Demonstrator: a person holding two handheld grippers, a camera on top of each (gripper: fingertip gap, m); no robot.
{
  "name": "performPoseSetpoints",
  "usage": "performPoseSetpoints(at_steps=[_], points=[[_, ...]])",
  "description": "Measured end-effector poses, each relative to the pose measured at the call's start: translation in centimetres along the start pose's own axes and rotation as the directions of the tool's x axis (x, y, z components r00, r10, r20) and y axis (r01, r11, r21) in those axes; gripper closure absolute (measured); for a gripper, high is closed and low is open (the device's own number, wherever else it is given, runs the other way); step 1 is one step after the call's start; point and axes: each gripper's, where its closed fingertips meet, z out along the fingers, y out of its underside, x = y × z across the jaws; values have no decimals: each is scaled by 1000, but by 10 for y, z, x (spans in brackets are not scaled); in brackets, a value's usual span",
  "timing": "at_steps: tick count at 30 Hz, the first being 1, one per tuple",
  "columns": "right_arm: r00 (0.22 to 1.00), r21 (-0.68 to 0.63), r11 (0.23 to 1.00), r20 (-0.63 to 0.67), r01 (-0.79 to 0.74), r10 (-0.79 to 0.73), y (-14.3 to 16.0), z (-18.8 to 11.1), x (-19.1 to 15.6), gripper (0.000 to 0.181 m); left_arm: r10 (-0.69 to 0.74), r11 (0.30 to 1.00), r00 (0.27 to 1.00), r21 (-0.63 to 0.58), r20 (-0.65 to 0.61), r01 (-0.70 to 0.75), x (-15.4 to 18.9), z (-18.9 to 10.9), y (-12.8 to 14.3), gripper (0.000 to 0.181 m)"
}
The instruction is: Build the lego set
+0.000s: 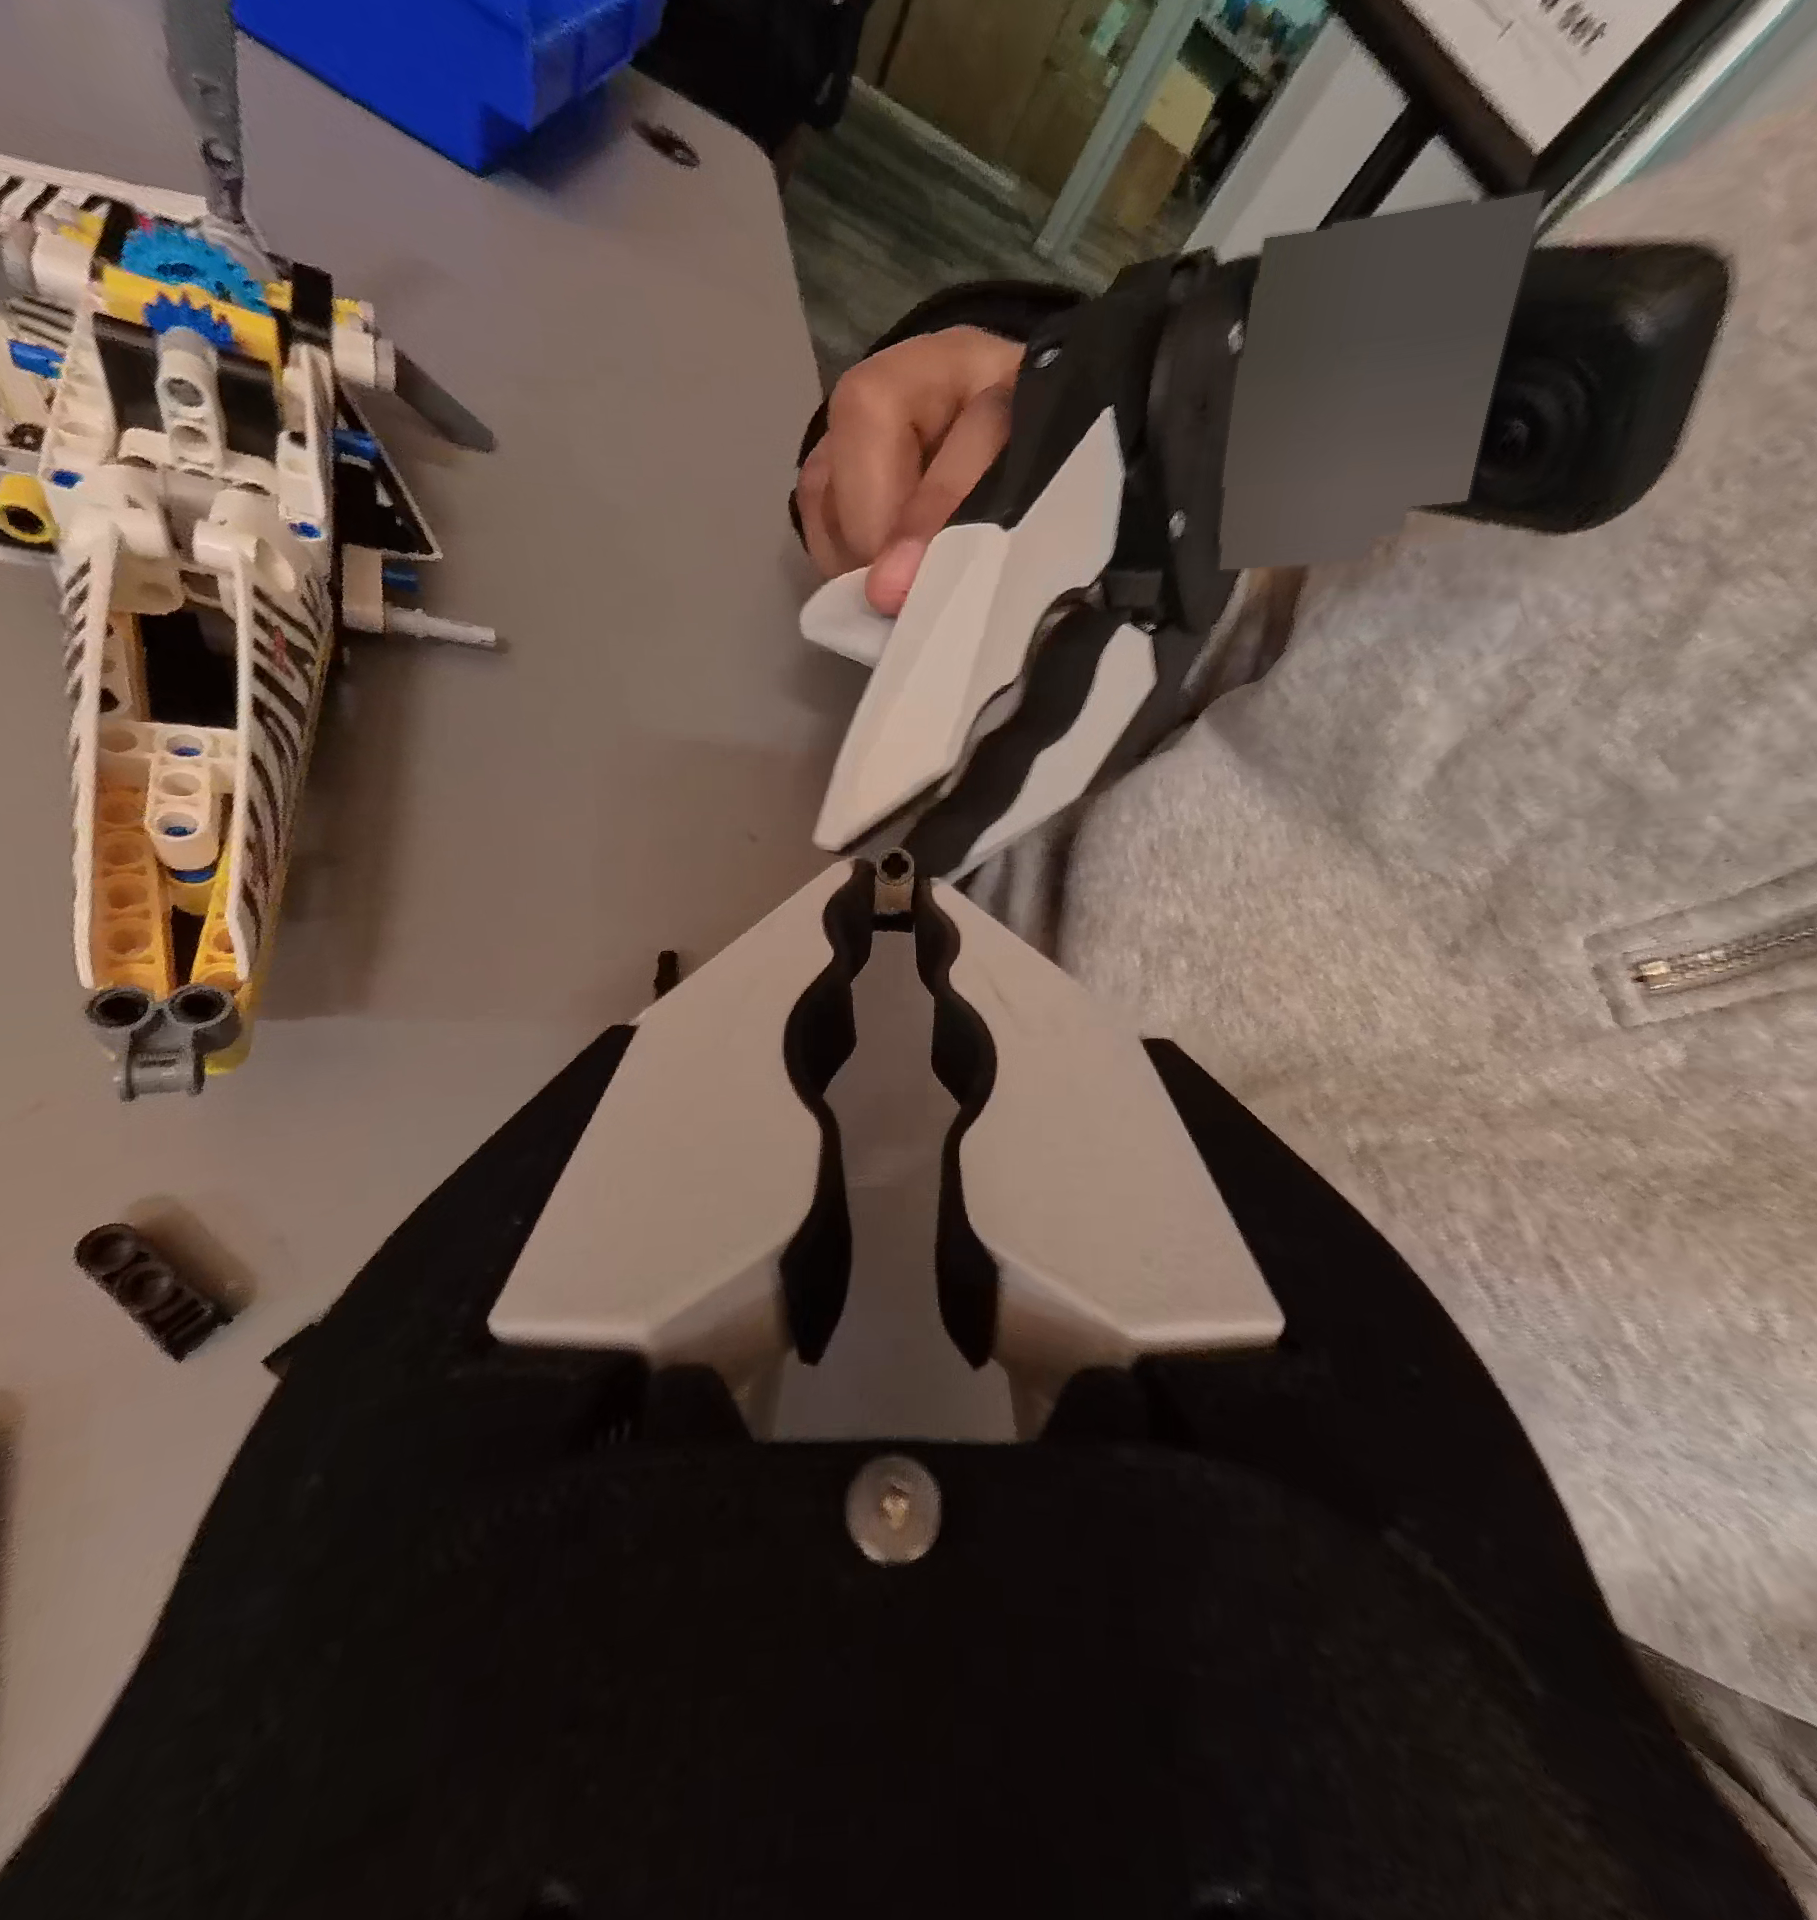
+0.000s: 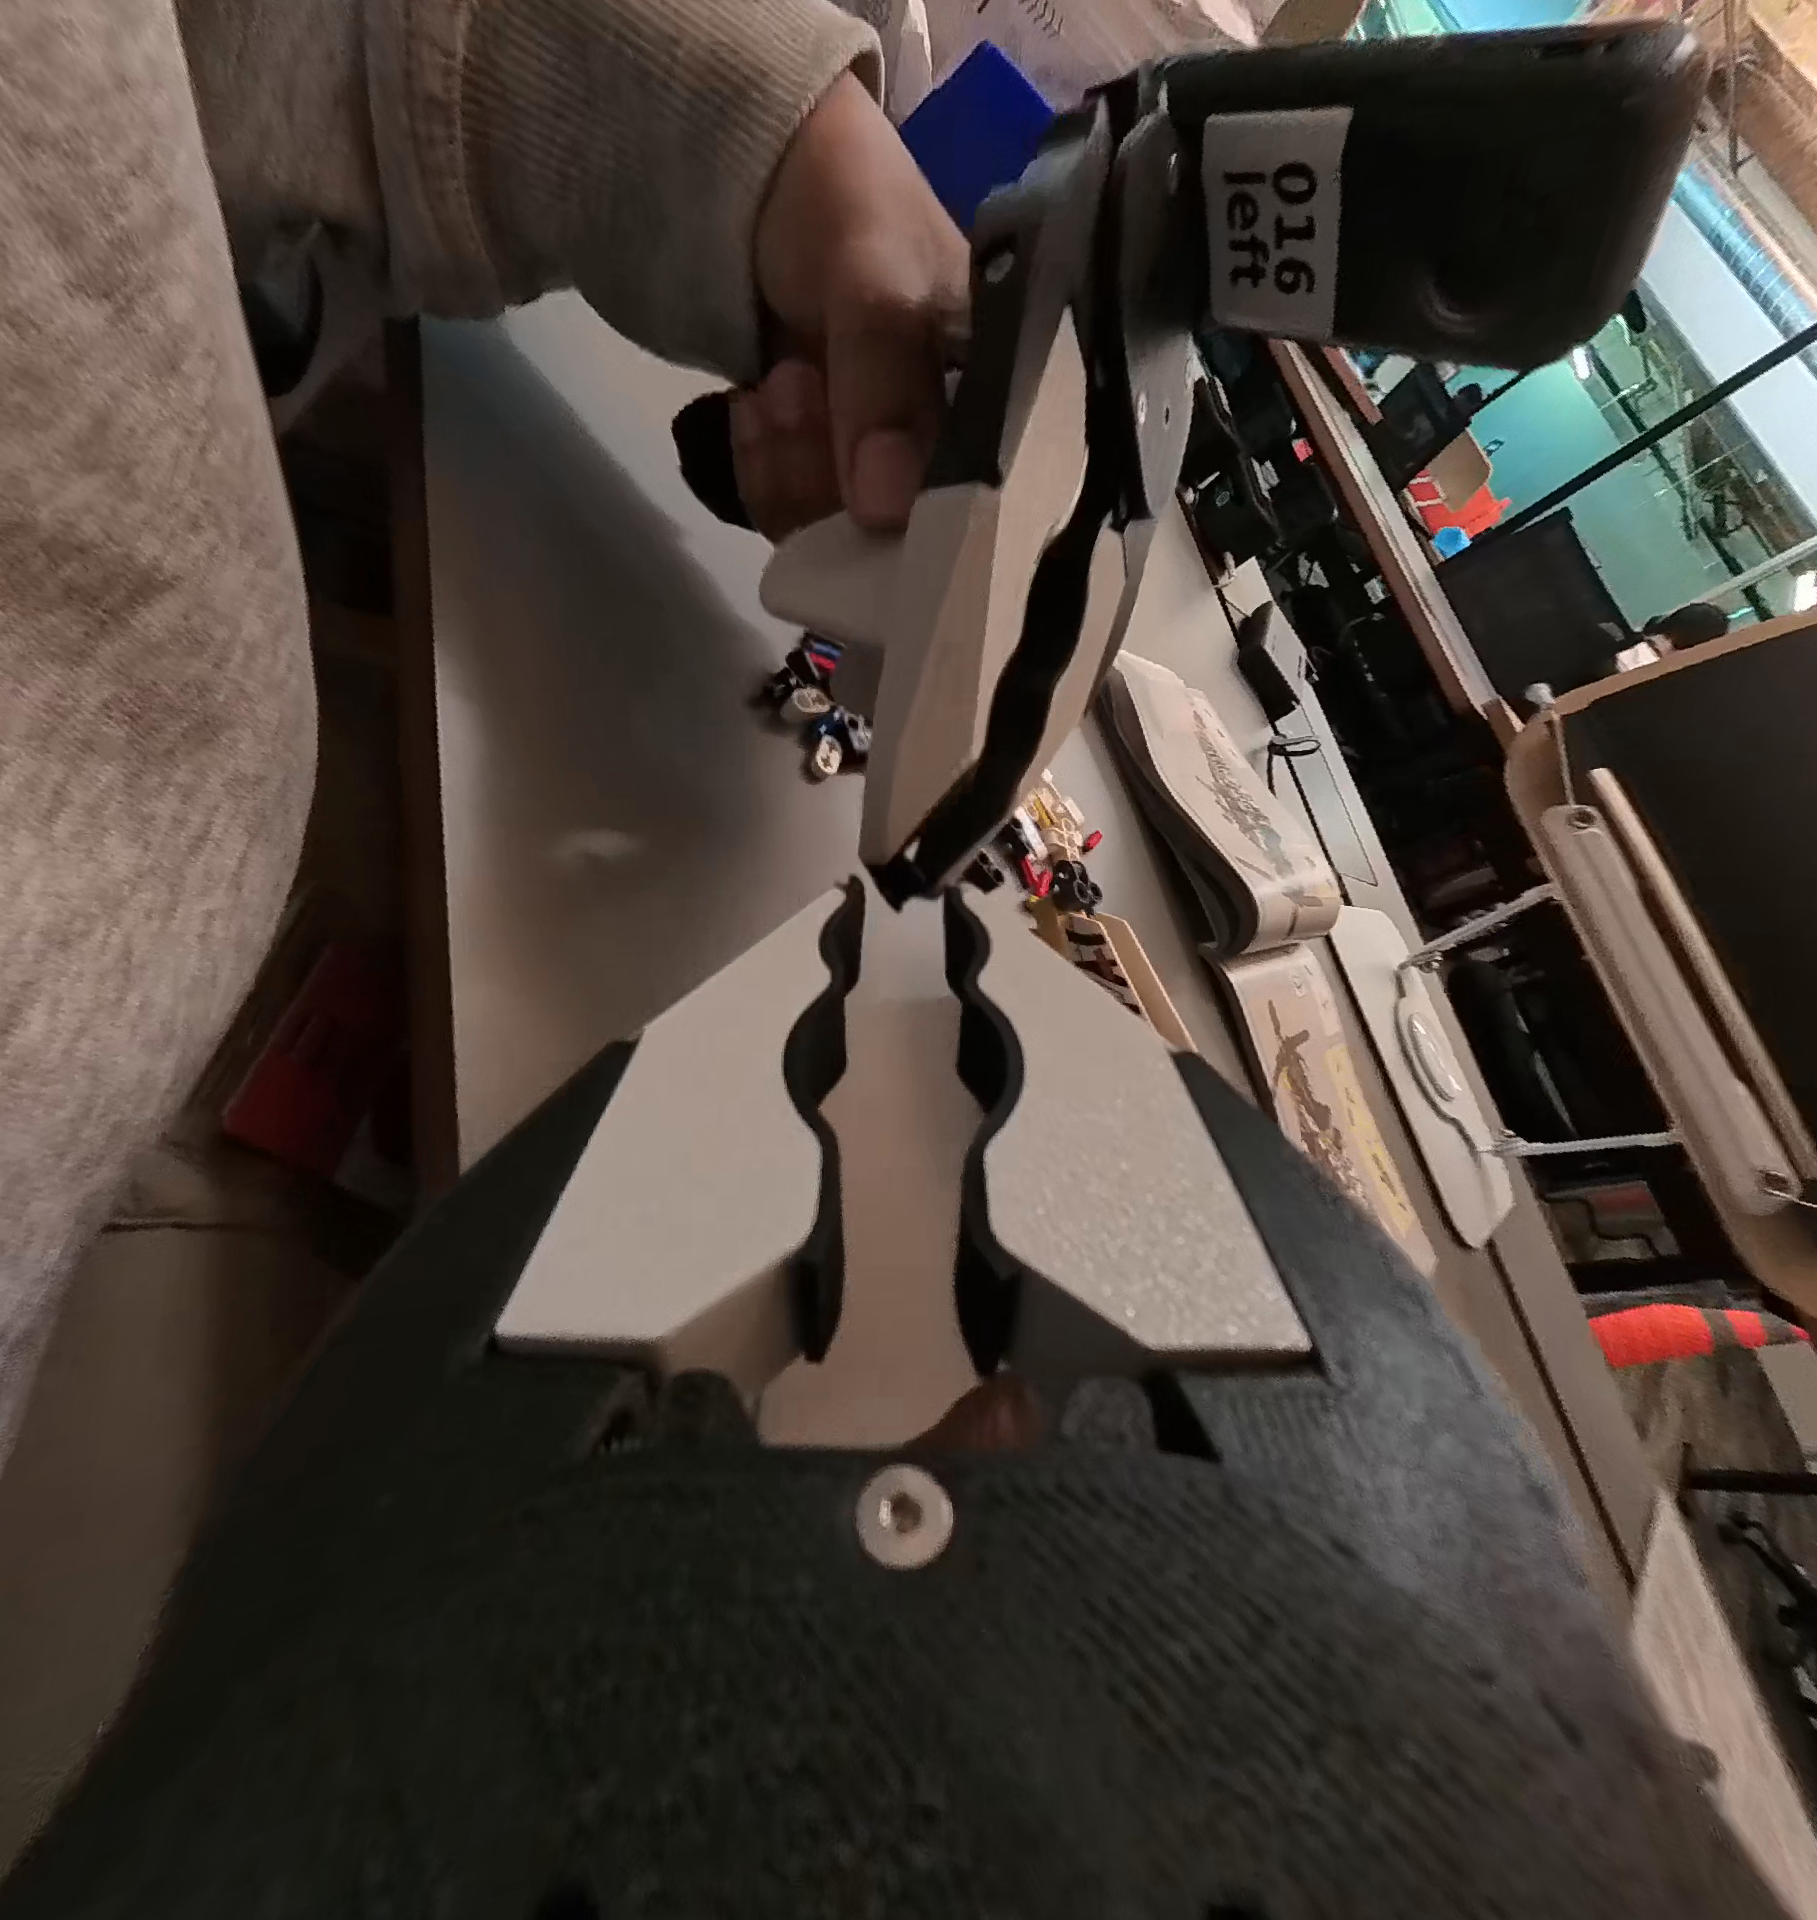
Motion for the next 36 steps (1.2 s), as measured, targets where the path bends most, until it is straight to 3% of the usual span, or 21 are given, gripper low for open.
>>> performPoseSetpoints(at_steps=[5, 15, 23, 30, 33, 36], points=[[999, 57, 998, -35, 31, -29, -13, -4, 5, 167, -29, 999, 999, 38, -28, 30, 1, -5, -4, 176], [996, -9, 996, -36, 86, -87, -6, -1, 6, 174, -67, 995, 996, 65, -51, 70, 2, -4, -7, 176], [970, -28, 994, -218, 105, -109, -9, -9, 33, 174, -118, 970, 993, 210, -33, 122, -8, -17, -28, 159], [915, -40, 992, -383, 122, -128, -15, -9, 54, 175, -88, 947, 989, 299, -117, 120, 1, -17, -44, 161], [905, -7, 994, -413, 105, -98, -21, -11, 59, 175, -69, 929, 990, 354, -120, 107, 1, -24, -51, 176], [905, 32, 997, -423, 72, -52, -26, -11, 61, 175, -57, 921, 989, 375, -137, 105, 3, -28, -54, 176]])
